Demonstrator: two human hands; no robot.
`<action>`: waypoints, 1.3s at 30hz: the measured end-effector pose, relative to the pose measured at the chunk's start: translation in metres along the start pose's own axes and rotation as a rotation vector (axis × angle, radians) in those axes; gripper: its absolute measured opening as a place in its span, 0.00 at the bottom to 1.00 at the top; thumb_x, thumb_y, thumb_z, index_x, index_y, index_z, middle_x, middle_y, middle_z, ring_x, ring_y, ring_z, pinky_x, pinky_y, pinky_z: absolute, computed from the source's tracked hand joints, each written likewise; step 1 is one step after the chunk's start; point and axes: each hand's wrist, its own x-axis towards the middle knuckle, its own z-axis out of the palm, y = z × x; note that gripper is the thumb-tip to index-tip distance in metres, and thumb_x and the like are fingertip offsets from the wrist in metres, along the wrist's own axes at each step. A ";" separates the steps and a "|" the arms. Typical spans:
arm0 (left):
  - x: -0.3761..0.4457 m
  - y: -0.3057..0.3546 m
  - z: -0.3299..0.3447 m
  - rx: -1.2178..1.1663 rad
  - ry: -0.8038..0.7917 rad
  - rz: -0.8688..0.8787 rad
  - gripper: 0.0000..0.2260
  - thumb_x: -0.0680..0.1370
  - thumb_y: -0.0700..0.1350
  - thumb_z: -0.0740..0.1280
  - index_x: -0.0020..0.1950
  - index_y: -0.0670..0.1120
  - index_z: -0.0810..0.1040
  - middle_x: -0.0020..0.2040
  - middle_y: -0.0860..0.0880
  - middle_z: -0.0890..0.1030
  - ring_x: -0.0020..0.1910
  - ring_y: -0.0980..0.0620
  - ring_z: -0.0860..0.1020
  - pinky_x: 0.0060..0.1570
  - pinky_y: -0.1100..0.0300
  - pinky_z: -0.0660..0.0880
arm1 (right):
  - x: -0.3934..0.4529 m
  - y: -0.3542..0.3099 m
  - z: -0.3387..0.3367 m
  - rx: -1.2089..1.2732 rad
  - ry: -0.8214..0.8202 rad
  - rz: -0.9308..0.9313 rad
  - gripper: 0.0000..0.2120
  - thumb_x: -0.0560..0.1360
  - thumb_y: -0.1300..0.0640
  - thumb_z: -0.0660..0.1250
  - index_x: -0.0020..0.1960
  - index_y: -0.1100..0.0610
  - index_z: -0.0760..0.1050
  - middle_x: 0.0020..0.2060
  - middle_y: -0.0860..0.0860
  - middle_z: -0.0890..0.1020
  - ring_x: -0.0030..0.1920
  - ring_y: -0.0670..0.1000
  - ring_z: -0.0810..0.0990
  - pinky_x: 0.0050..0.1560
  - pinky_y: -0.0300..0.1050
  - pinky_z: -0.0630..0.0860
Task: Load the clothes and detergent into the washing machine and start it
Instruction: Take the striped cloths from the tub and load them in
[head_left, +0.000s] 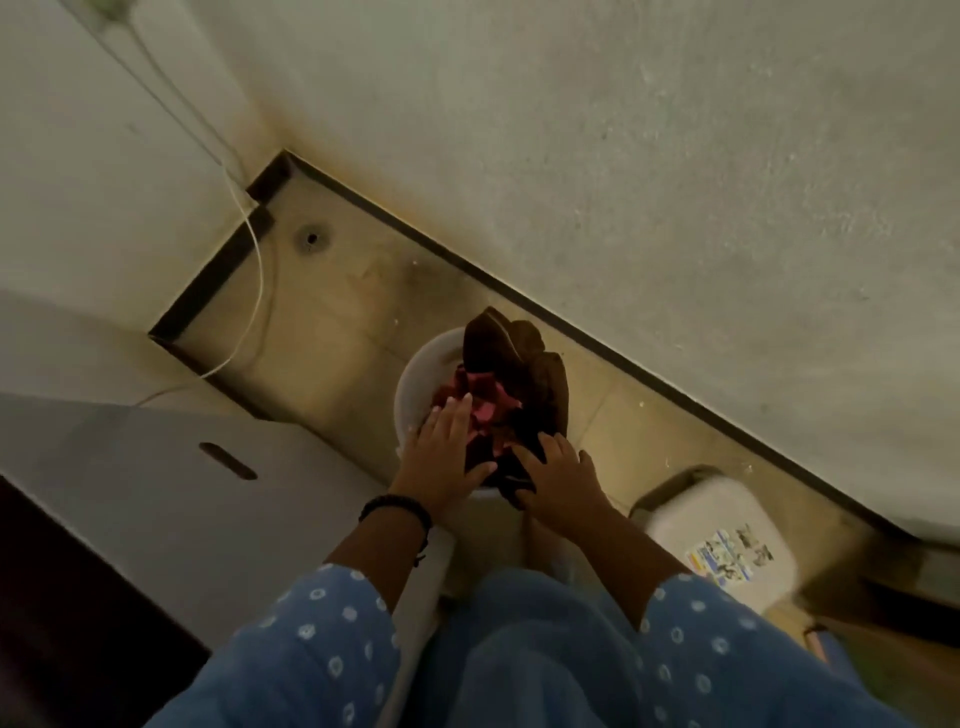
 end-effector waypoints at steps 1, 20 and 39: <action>0.005 -0.003 0.005 -0.009 -0.006 -0.003 0.41 0.77 0.58 0.65 0.80 0.47 0.44 0.80 0.43 0.53 0.78 0.42 0.53 0.74 0.37 0.54 | 0.005 0.005 0.003 0.001 0.002 0.002 0.30 0.80 0.43 0.57 0.78 0.48 0.51 0.78 0.57 0.51 0.77 0.61 0.49 0.74 0.61 0.52; 0.111 -0.047 0.161 -0.142 -0.213 -0.083 0.39 0.76 0.46 0.70 0.79 0.40 0.49 0.77 0.39 0.59 0.75 0.41 0.60 0.74 0.48 0.60 | 0.132 0.050 0.105 -0.010 -0.139 -0.072 0.29 0.79 0.48 0.61 0.77 0.52 0.55 0.73 0.61 0.60 0.71 0.63 0.62 0.69 0.57 0.64; 0.108 -0.054 0.170 -0.310 -0.291 -0.212 0.49 0.65 0.53 0.75 0.79 0.47 0.51 0.73 0.41 0.65 0.69 0.41 0.69 0.67 0.43 0.70 | 0.153 0.046 0.103 0.483 -0.166 -0.003 0.11 0.76 0.63 0.64 0.58 0.60 0.77 0.53 0.57 0.80 0.55 0.58 0.79 0.58 0.48 0.75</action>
